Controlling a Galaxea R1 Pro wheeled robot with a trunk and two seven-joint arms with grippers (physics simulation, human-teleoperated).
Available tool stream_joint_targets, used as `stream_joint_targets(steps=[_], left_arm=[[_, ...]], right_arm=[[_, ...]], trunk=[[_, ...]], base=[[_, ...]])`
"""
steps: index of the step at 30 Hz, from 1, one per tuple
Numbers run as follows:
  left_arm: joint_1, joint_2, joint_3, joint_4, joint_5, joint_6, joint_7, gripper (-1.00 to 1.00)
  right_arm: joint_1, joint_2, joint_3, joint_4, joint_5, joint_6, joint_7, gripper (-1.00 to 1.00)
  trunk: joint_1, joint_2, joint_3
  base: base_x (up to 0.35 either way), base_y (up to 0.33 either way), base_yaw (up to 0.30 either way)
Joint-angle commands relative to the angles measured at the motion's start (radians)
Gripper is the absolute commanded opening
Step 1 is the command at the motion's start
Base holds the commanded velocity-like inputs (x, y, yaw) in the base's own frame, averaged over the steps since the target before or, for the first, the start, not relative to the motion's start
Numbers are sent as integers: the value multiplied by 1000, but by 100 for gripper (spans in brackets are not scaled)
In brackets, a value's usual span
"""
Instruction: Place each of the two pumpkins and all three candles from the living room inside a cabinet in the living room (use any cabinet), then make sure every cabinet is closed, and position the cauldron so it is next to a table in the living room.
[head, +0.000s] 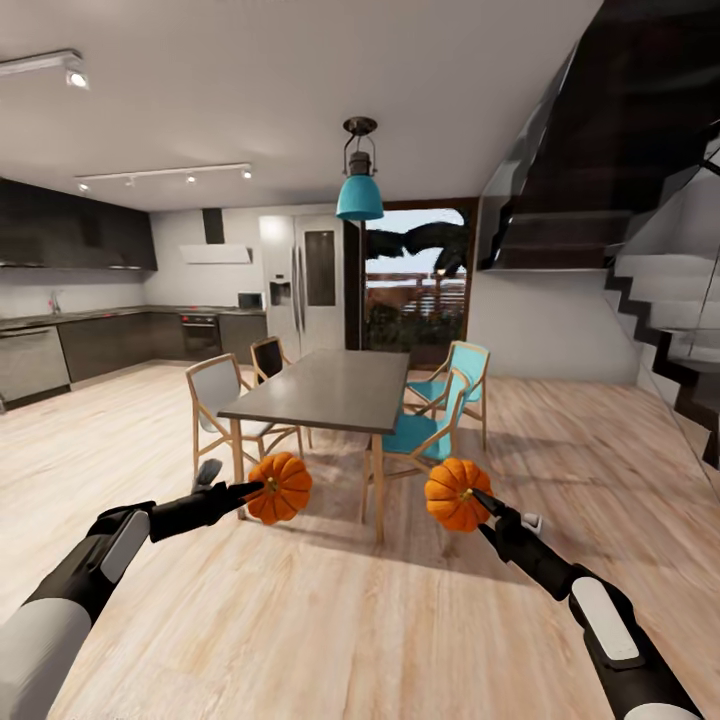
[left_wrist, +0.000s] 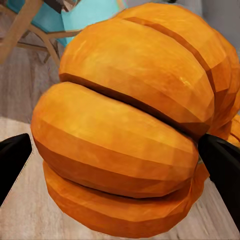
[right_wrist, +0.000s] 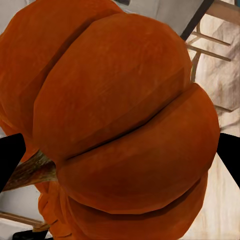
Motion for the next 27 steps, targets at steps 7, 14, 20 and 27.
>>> stream_joint_targets(steps=[7, 14, 20, 27], left_arm=[[-2, -2, 3, 5, 3, 30, 75, -100], [-3, -2, 7, 7, 6, 33, 122, -100], [-4, -2, 8, 7, 8, 42, 151, -100], [-5, 2, 10, 27, 37, 51, 189, -100]], right_arm=[[-1, 1, 2, -2, -3, 10, -56, -100], [-1, 3, 48, -6, -7, 10, -155, -100], [-3, 10, 111, -10, -9, 10, -235, -100], [-11, 24, 195, -12, -10, 10, -335, -100]], trunk=[[0, -1, 6], [0, -1, 14], [0, -1, 22], [0, -1, 30]], base=[[209, -191, 235], [238, -157, 215], [260, -152, 210], [182, -106, 209]])
